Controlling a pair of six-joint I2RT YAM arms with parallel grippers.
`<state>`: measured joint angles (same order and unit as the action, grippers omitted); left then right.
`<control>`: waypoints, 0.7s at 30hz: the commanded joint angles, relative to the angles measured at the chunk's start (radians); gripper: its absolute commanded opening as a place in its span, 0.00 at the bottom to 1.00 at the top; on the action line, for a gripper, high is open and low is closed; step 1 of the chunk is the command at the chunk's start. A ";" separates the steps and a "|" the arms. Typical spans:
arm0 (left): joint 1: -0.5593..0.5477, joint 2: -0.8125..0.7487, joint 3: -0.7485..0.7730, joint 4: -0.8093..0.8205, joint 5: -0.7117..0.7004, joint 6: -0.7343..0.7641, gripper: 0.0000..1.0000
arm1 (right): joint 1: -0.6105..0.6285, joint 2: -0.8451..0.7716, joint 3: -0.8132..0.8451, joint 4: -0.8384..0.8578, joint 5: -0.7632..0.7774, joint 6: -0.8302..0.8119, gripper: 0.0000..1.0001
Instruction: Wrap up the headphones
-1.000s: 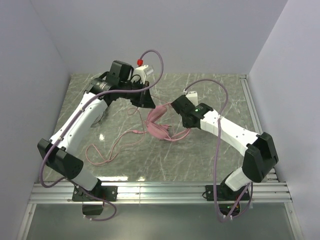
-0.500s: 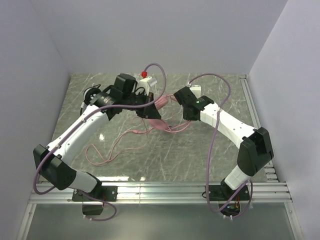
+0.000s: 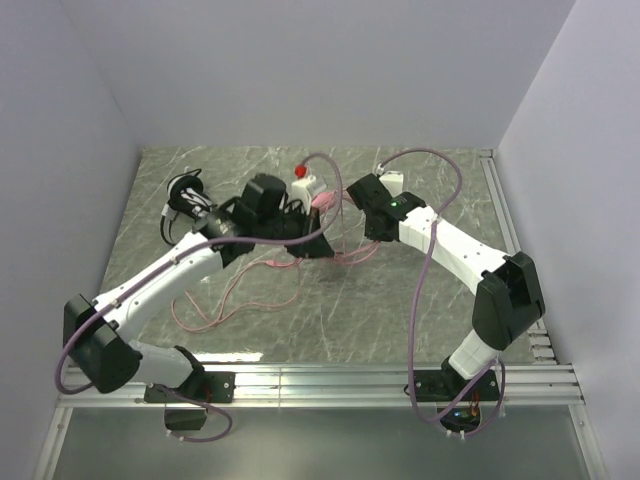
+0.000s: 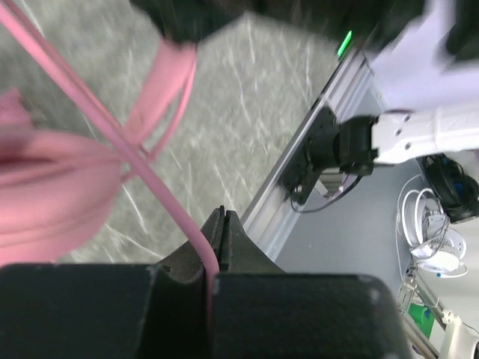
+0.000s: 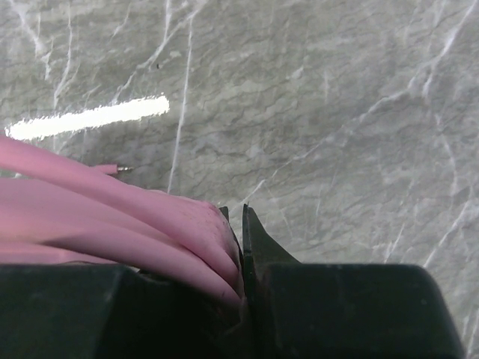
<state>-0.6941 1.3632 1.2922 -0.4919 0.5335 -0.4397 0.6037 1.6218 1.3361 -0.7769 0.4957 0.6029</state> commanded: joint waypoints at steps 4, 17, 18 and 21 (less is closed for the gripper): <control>-0.114 -0.154 -0.200 0.196 -0.059 -0.102 0.00 | -0.042 -0.045 -0.015 0.074 0.011 0.132 0.00; -0.202 -0.142 -0.246 0.317 -0.234 -0.165 0.01 | -0.047 -0.128 -0.072 0.148 -0.014 0.239 0.00; -0.205 -0.124 -0.238 0.317 -0.243 -0.168 0.01 | -0.042 -0.129 -0.075 0.152 -0.005 0.244 0.00; -0.208 -0.087 -0.203 0.325 -0.259 -0.179 0.01 | -0.030 -0.116 -0.066 0.143 0.027 0.250 0.00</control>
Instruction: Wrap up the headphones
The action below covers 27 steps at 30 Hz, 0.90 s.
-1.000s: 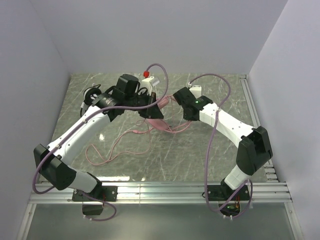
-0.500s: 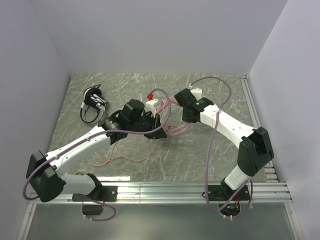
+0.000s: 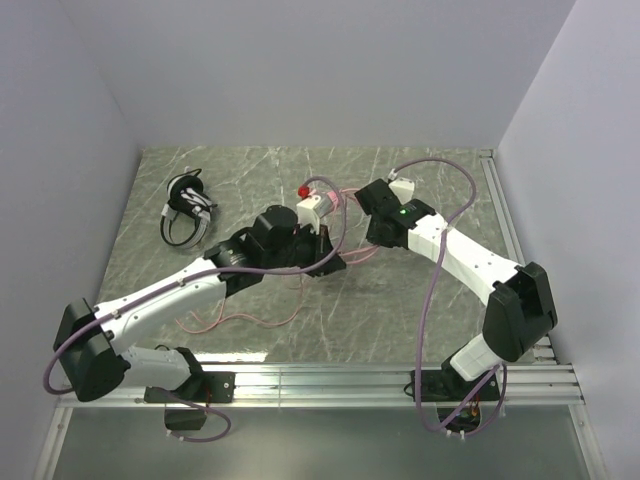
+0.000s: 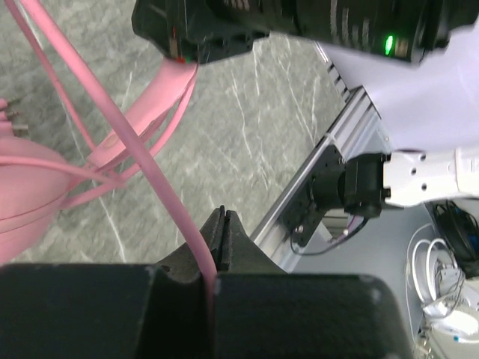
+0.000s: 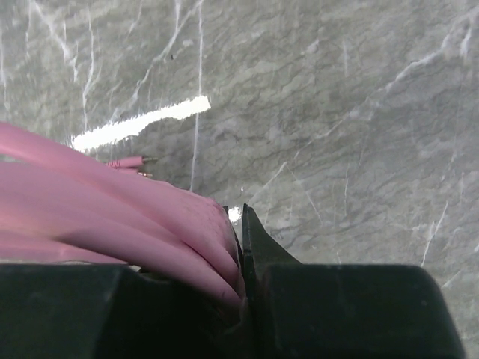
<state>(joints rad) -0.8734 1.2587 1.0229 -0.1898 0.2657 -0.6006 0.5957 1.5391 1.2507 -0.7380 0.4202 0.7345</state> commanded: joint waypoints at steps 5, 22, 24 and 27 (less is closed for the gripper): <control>-0.068 0.064 0.117 0.033 -0.005 -0.037 0.01 | -0.025 0.025 0.062 0.037 0.143 0.151 0.00; -0.245 0.007 -0.173 0.283 -0.111 -0.169 0.04 | -0.129 -0.092 -0.083 0.203 -0.092 0.144 0.00; -0.263 0.001 -0.213 0.320 -0.109 -0.186 0.04 | -0.138 -0.105 -0.096 0.207 -0.104 0.149 0.00; -0.286 0.001 -0.250 0.397 -0.083 -0.194 0.03 | -0.145 -0.126 -0.109 0.224 -0.127 0.149 0.00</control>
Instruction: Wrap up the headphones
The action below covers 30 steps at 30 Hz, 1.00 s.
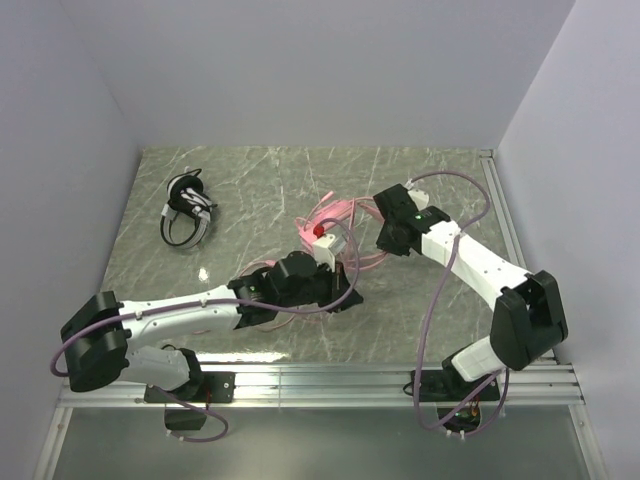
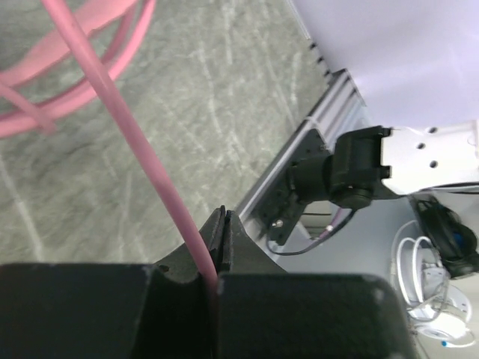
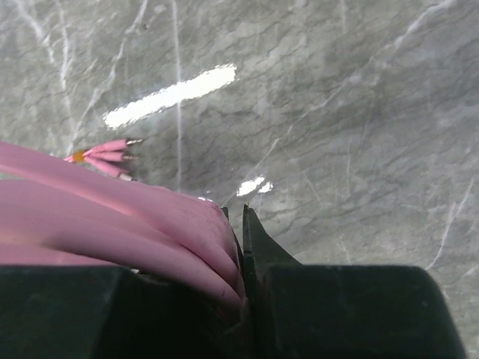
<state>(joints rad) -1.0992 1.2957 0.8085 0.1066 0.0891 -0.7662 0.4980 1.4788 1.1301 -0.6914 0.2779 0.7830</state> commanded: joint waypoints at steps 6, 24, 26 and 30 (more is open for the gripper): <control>-0.096 -0.007 -0.089 0.168 0.147 -0.028 0.03 | -0.053 -0.101 -0.004 0.185 0.006 0.101 0.00; -0.160 -0.078 -0.247 0.254 0.147 -0.030 0.07 | -0.128 -0.213 -0.064 0.210 -0.075 0.087 0.00; -0.168 -0.064 -0.241 0.258 0.181 -0.025 0.06 | -0.128 -0.215 -0.066 0.211 -0.075 0.088 0.00; -0.182 -0.042 -0.223 0.251 0.202 -0.015 0.04 | -0.127 -0.216 -0.066 0.211 -0.072 0.091 0.00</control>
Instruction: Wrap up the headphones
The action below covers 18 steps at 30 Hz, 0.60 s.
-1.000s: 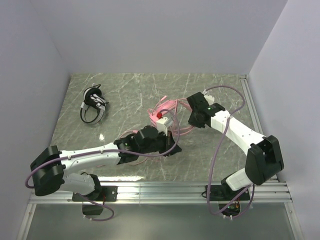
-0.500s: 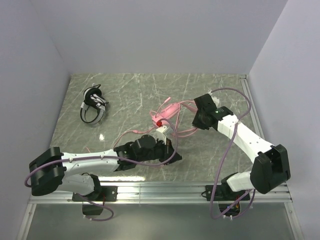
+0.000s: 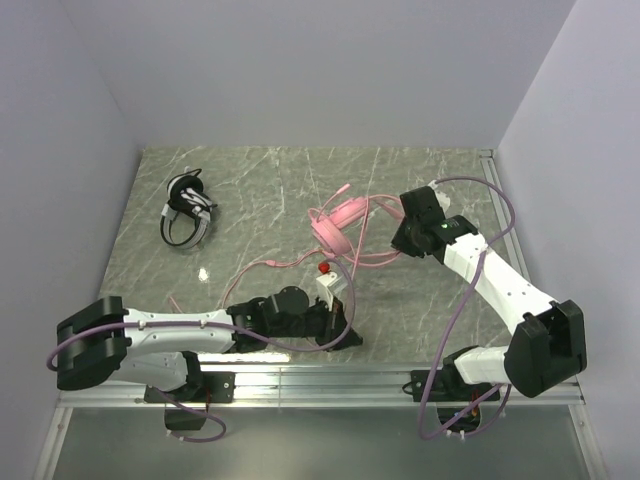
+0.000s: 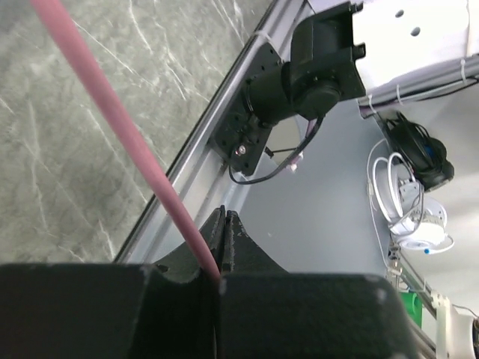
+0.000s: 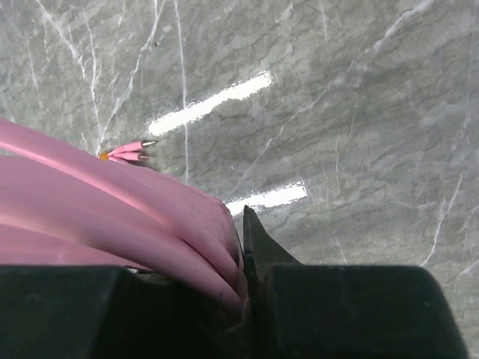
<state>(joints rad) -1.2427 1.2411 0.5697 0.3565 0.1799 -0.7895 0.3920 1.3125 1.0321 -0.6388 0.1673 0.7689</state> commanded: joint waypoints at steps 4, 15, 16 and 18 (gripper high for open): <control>-0.041 0.041 -0.002 0.065 0.180 -0.005 0.04 | -0.025 -0.062 0.031 0.157 0.037 0.107 0.00; -0.069 0.100 -0.047 0.157 0.202 0.015 0.06 | -0.050 -0.119 0.016 0.166 -0.035 0.101 0.00; -0.069 0.110 -0.050 0.167 0.205 0.016 0.06 | -0.050 -0.125 0.016 0.166 -0.040 0.098 0.00; -0.069 0.121 -0.047 0.168 0.207 0.027 0.03 | -0.051 -0.139 0.020 0.156 -0.043 0.095 0.00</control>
<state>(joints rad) -1.2961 1.3472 0.5316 0.4728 0.3256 -0.7864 0.3546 1.2316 1.0256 -0.6186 0.1444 0.7986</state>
